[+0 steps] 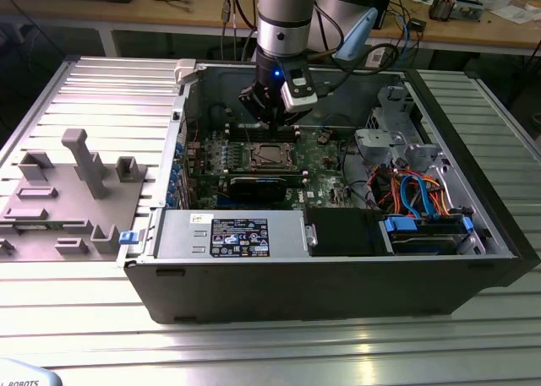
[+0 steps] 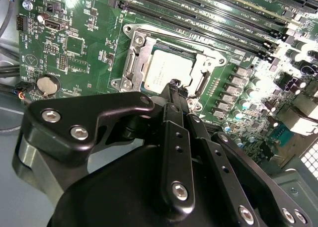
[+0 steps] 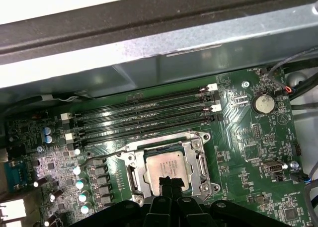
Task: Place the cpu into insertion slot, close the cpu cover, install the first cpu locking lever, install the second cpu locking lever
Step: 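Install the first cpu locking lever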
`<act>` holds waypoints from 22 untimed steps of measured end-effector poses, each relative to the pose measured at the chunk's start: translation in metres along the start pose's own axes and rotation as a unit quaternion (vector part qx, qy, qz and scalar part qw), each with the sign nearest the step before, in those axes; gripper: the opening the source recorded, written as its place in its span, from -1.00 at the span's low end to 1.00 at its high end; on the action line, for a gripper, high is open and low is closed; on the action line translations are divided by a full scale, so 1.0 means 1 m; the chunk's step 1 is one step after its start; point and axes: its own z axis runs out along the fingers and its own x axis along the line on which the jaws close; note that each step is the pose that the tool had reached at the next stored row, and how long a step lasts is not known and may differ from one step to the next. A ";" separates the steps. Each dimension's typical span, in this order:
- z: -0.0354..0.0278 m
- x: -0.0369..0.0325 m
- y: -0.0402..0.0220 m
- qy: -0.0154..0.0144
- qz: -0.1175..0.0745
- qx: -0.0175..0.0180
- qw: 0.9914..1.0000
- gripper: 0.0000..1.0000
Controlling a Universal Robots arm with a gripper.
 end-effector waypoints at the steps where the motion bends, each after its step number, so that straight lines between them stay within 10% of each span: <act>1: 0.0000 0.0000 0.0000 0.000 0.000 0.000 1.000 -0.79; 22: 0.0000 0.0000 0.0000 0.000 -0.016 0.000 1.000 -0.79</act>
